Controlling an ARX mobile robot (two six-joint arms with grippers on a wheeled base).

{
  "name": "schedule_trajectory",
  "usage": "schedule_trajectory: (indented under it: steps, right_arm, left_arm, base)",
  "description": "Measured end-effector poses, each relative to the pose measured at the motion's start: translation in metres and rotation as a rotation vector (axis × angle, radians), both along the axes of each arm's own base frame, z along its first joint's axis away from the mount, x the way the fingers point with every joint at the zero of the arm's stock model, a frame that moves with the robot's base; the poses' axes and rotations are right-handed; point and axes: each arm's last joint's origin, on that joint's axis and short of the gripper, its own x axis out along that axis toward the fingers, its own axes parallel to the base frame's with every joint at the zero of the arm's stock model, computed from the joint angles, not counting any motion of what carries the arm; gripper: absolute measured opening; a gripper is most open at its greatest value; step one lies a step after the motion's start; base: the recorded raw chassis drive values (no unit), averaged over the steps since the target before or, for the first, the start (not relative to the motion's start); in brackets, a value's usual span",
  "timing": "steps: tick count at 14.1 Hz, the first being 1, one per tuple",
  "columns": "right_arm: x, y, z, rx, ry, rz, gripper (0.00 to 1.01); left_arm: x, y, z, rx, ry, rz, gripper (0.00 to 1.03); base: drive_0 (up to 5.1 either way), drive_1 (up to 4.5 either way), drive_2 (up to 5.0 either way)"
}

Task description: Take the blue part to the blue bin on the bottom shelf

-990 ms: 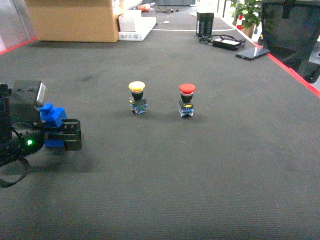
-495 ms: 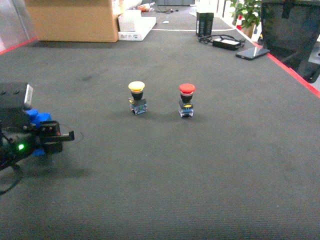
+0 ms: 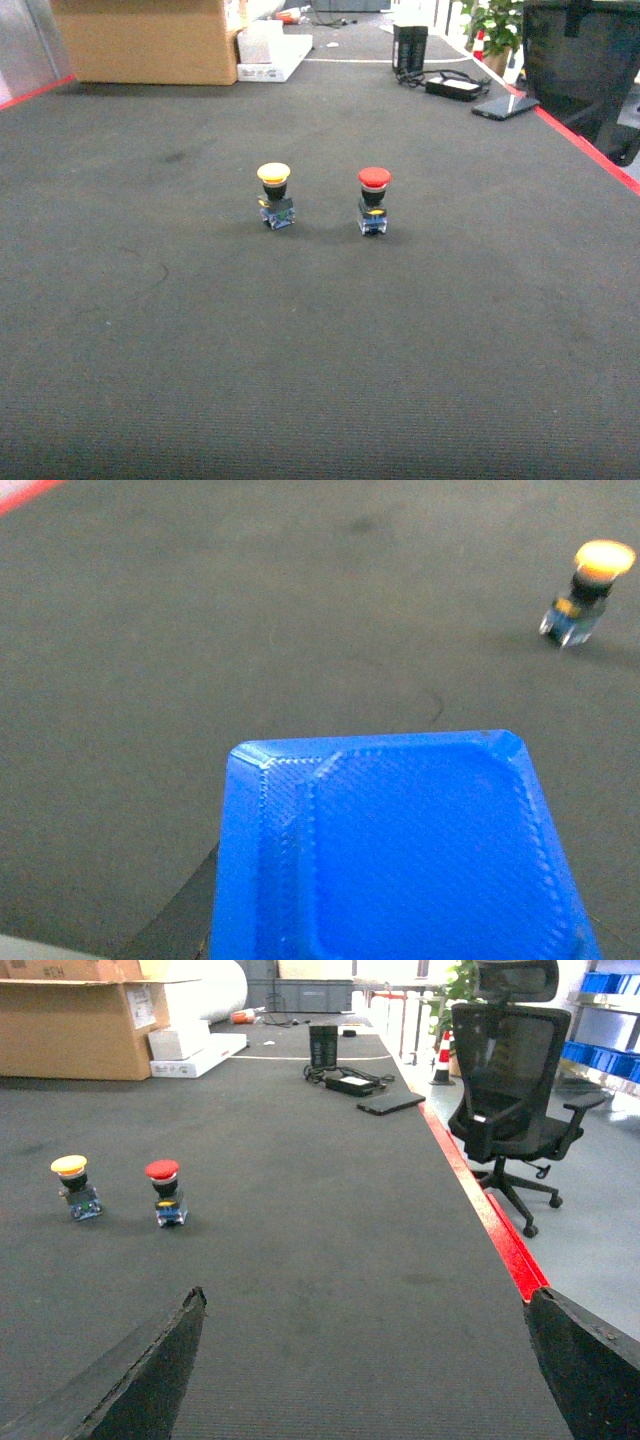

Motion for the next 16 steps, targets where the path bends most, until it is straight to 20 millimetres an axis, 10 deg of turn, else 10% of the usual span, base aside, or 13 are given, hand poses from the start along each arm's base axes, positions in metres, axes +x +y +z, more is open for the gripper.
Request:
schedule_trajectory:
  steps: [3, 5, 16]
  right_arm:
    - [0.0, 0.0, 0.0, 0.0, 0.0, 0.0, 0.98]
    - [0.0, 0.0, 0.0, 0.0, 0.0, 0.0, 0.98]
    - [0.0, 0.0, 0.0, 0.0, 0.004, 0.0, 0.98]
  left_arm:
    - [-0.063, -0.011, 0.073, -0.031, -0.236, 0.024, 0.44]
    - [-0.087, -0.009, 0.082, -0.058, -0.292, 0.014, 0.44]
    - [-0.087, -0.008, 0.083, -0.067, -0.286, 0.029, 0.44]
  base:
    - [0.0, 0.0, 0.0]
    - [0.0, 0.0, 0.0]
    - [-0.2, -1.32, 0.9]
